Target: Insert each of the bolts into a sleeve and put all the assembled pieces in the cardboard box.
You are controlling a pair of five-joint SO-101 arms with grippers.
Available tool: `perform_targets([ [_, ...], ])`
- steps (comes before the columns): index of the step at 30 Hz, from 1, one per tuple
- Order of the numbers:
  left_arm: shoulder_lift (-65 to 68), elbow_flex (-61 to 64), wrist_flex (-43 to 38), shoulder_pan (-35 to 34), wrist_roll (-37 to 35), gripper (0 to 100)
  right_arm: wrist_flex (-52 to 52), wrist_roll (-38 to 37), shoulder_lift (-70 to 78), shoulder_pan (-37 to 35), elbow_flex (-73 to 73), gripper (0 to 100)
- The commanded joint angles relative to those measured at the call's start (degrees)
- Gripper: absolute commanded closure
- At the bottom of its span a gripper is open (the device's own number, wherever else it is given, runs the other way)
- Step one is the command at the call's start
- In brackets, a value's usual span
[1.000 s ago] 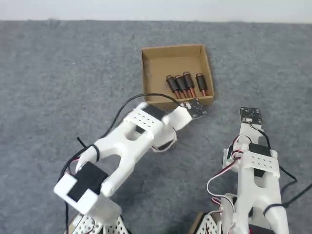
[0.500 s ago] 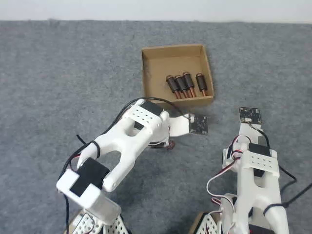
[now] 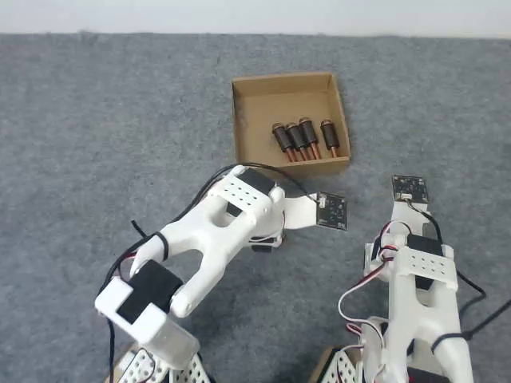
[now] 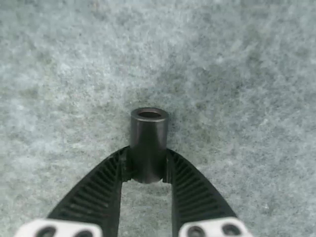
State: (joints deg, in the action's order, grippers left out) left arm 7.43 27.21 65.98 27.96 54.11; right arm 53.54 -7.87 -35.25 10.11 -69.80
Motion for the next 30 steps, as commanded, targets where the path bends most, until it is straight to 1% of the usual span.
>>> perform_targets([
  [1, -0.1, -1.7, -2.1, 0.2, -0.7, 85, -0.9, -1.1, -2.2, -0.7, 0.5, 99.1],
  [3, 2.0, -2.1, -3.8, -0.1, -1.8, 85, -0.9, -1.1, -2.2, -0.7, 0.5, 99.1],
  [6, 6.0, -5.5, -3.1, 0.0, -4.7, 86, -0.8, -1.1, -2.2, -0.7, 0.5, 99.1],
  [11, 12.2, -13.7, 3.3, 0.8, -6.5, 91, -0.8, -1.1, -2.2, -0.7, 0.5, 99.1],
  [15, 14.7, -16.8, 6.9, 1.8, -7.7, 99, -0.8, -1.1, -2.2, -0.7, 0.5, 99.1],
  [17, 14.7, -16.9, 8.6, 1.5, -9.5, 99, -0.8, -1.1, -2.2, -0.7, 0.5, 99.1],
  [26, 11.4, -17.4, 9.2, -2.2, -38.3, 99, -0.9, -0.9, -2.2, -0.7, 0.5, 99.1],
  [28, 9.4, -16.4, 9.0, -4.0, -43.3, 99, -0.9, -0.9, -2.2, -0.7, 0.5, 99.1],
  [30, 6.9, -14.6, 7.0, -6.6, -47.2, 99, -0.9, -0.9, -2.2, -0.7, 0.5, 99.1],
])
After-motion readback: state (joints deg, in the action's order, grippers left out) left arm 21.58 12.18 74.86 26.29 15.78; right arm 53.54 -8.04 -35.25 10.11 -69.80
